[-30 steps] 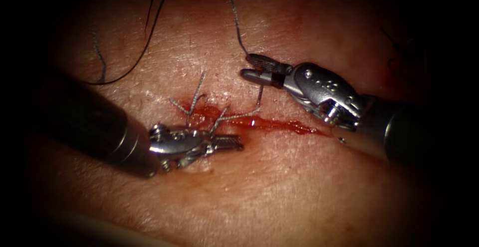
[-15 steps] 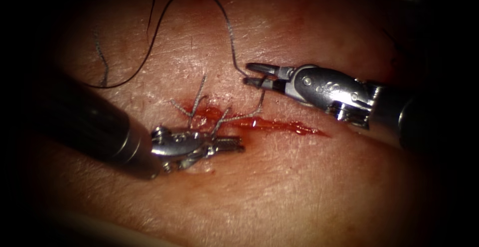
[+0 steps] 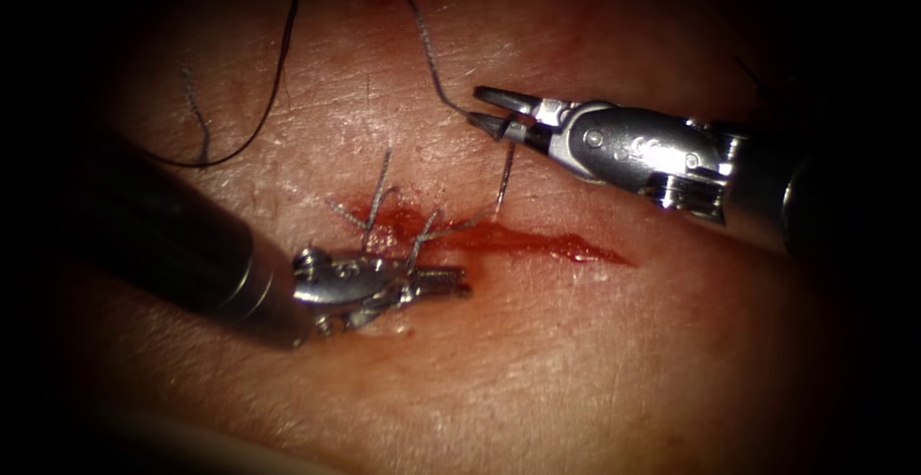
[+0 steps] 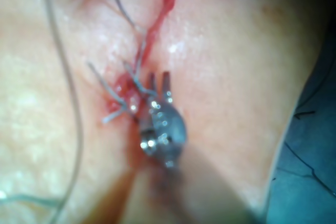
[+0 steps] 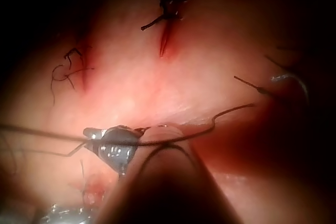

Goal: Wound Closure

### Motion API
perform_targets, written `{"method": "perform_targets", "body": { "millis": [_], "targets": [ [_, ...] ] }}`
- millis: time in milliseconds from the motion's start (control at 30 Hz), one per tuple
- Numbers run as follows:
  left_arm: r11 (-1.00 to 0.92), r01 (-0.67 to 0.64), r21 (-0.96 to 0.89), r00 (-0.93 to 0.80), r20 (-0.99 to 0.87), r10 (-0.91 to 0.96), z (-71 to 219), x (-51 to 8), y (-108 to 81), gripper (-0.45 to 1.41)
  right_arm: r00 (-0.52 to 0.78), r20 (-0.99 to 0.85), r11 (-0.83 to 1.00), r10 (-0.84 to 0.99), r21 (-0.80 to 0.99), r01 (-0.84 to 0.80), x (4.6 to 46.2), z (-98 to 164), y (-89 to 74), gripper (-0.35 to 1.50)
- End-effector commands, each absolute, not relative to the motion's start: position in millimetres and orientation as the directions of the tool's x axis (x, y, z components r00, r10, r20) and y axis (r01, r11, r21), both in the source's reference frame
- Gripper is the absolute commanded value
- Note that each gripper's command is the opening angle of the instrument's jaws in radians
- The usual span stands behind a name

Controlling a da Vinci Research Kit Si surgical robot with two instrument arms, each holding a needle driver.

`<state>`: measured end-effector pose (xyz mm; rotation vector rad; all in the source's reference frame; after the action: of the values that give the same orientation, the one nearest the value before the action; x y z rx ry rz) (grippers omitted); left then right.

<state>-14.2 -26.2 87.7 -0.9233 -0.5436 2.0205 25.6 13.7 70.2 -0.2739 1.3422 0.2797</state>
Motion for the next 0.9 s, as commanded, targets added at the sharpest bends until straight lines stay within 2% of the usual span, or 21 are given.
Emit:
{"method": "perform_targets", "body": {
  "millis": [33, 200, 367, 400, 700, 900],
  "targets": [
    [-0.560, -0.509, -0.654, -0.388, -0.407, 0.827, 88.0, -14.1, -27.1, 0.34, 0.190, -0.979, 0.936, 0.079, 0.007, -0.352, 26.6, 71.3, 12.9, -0.35],
    [-0.560, -0.509, -0.654, -0.388, -0.406, 0.827, 88.0, -14.1, -27.0, 0.34, 0.077, -0.942, 0.887, 0.328, 0.279, -0.368, 26.7, 71.8, 12.4, -0.35],
    [-0.560, -0.509, -0.654, -0.387, -0.406, 0.828, 88.0, -14.2, -27.0, 0.34, 0.020, -0.890, 0.835, 0.456, 0.420, -0.356, 27.0, 72.1, 11.9, -0.35],
    [-0.559, -0.509, -0.654, -0.387, -0.406, 0.828, 88.0, -14.2, -26.9, 0.34, -0.004, -0.838, 0.786, 0.545, 0.512, -0.346, 27.3, 72.6, 11.1, -0.35],
    [-0.558, -0.508, -0.657, -0.387, -0.404, 0.829, 87.7, -14.1, -26.8, 0.32, -0.026, -0.642, 0.602, 0.767, 0.732, -0.320, 27.3, 74.2, 9.1, -0.35],
    [-0.557, -0.508, -0.657, -0.387, -0.404, 0.829, 87.7, -14.1, -26.7, 0.32, 0.016, -0.560, 0.537, 0.828, 0.786, -0.308, 27.2, 74.4, 7.3, -0.35]
  ]
}}
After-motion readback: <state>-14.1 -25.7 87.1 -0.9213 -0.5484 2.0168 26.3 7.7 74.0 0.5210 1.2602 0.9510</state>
